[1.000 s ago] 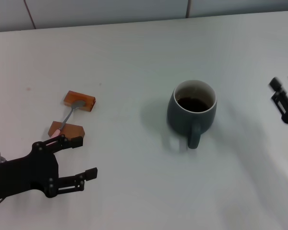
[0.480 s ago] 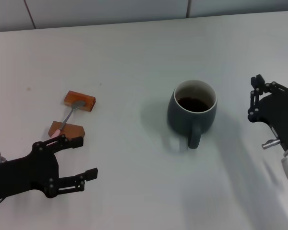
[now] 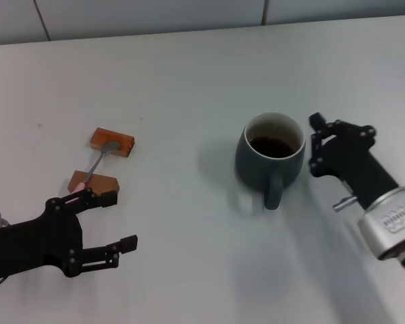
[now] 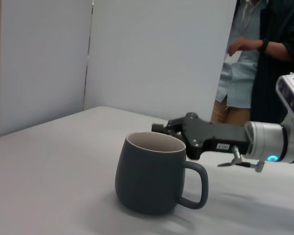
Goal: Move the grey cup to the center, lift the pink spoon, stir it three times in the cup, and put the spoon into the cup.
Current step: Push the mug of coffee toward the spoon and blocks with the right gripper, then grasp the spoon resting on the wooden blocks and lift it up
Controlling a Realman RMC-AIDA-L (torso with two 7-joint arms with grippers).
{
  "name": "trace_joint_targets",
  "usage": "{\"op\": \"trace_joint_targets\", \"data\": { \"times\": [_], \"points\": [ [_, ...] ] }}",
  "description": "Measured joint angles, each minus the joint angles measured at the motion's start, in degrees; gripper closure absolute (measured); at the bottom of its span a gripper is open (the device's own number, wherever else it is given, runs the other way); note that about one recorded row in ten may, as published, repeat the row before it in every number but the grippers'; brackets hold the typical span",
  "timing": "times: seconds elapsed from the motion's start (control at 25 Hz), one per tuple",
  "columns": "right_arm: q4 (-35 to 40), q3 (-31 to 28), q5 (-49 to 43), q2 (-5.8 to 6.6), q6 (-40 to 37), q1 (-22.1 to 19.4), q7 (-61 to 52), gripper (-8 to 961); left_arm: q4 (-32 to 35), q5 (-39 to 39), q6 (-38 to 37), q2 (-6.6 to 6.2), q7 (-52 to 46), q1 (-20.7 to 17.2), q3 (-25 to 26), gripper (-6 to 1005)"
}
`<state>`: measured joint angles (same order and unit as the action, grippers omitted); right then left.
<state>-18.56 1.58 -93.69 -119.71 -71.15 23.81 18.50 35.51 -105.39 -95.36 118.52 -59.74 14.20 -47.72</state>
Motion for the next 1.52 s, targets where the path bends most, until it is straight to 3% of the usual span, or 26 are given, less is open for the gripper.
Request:
{"op": "trace_joint_targets", "data": {
  "times": [0.8,1.08,1.28,1.36,1.4,1.44,1.52],
  "points": [
    [-9.30,-1.57,-3.44,-0.09,9.93,7.45,4.48,947,-0.33,0.10,0.00,0.08,0.16,0.41,-0.01,140],
    [-10.03,-7.65,-4.13,0.16,8.93,5.16,3.19,946,-0.42,0.11,0.03,0.14,0.34,0.33,0.04,139],
    [-5.87,-6.73,-11.30,1.21,3.05,2.21,-11.25,943,-0.45,0.11,0.13,0.14,0.70,0.41,0.07,139],
    [1.95,-6.49,-22.42,1.18,-4.92,-0.01,-26.69,939,-0.44,0.13,0.22,0.19,1.07,0.41,0.25,139],
    [1.95,-6.49,-22.42,1.18,-4.92,-0.01,-26.69,931,-0.44,0.13,0.22,0.19,1.07,0.41,0.25,139],
    [8.65,-6.44,-28.53,0.85,-12.59,-1.33,-37.16,924,-0.44,0.15,0.32,0.20,1.11,0.49,0.29,139],
    [12.01,-6.44,-30.94,0.79,-16.12,-1.89,-41.08,909,-0.45,0.15,0.36,0.20,1.13,0.57,0.30,139]
  ]
}}
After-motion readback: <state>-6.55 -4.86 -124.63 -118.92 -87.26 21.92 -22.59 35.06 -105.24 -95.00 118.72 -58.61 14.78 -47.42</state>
